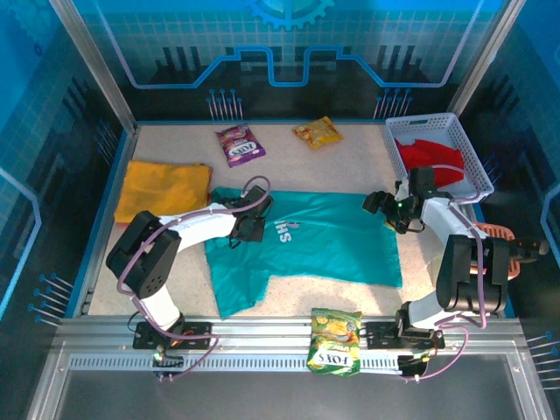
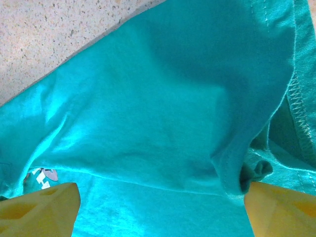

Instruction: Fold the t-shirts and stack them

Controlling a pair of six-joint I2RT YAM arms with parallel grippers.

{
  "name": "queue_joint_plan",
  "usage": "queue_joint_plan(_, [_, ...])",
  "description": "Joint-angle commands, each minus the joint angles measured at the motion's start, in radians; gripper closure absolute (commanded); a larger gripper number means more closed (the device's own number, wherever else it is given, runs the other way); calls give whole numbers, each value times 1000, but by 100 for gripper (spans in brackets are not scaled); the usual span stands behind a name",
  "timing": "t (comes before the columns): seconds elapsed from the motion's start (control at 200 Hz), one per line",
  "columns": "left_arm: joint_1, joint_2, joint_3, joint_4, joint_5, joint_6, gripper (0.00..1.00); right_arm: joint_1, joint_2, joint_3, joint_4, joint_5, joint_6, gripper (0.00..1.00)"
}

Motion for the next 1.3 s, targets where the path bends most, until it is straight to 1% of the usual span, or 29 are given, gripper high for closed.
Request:
queue_joint_plan(0.0, [-4,-60,58,-129,21,32,100,-11,12,-10,2,-25,2,14])
queue_joint_plan(0.125, [-4,-72,95,-231,81,45,100,-12,16,-10,4,-26,2,14])
queue_joint_plan(0.335, [-4,-68,125,-340,238,58,100,-12,28,-10,-4,-14,2,14])
queue_joint_plan(0.42, [-4,-60,125,-365,274,77,97,-12,25,-10,-13,8,3,14])
queue_joint_plan(0.47, [-4,-53,124,-373,276,87,91,-12,19,-10,-27,37,4,14])
queue_joint_plan(0.48, [-4,-52,123,-375,272,89,89,-12,18,-10,-31,44,4,14])
queue_joint_plan(0.485, [-4,-51,123,-376,272,89,85,-11,16,-10,-33,47,4,14])
queue_joint_plan(0.495, [-4,-49,122,-378,269,91,85,-11,14,-10,-37,57,3,14])
queue_joint_plan(0.515, [-4,-45,121,-381,259,92,76,-12,10,-9,-43,73,5,14])
queue_joint_plan(0.54, [-4,-41,122,-385,245,91,68,-11,2,-8,-53,96,8,14])
queue_joint_plan(0.59, [-2,-28,126,-394,216,84,59,-11,-16,-7,-70,142,15,16])
queue_joint_plan(0.645, [4,-13,137,-404,205,79,56,-10,-35,-7,-86,187,23,19])
queue_joint_plan(0.761, [23,-4,162,-408,210,73,54,11,-88,-4,-112,275,15,26])
queue_joint_plan(0.866, [70,-22,189,-400,248,71,54,54,-153,-2,-110,299,2,35])
queue_joint_plan(0.911, [97,-37,198,-395,268,71,54,78,-180,-10,-78,270,-8,38])
queue_joint_plan(0.991, [149,-60,210,-374,296,70,53,120,-197,-44,0,200,-16,40])
queue_joint_plan(1.141, [276,-52,212,-328,349,45,52,145,-89,-35,77,121,9,40])
queue_joint_plan(1.231, [362,-44,196,-264,402,11,52,120,-7,-56,139,69,34,42])
queue_joint_plan(1.296, [402,-38,188,-209,409,-13,51,86,37,-77,176,40,50,43])
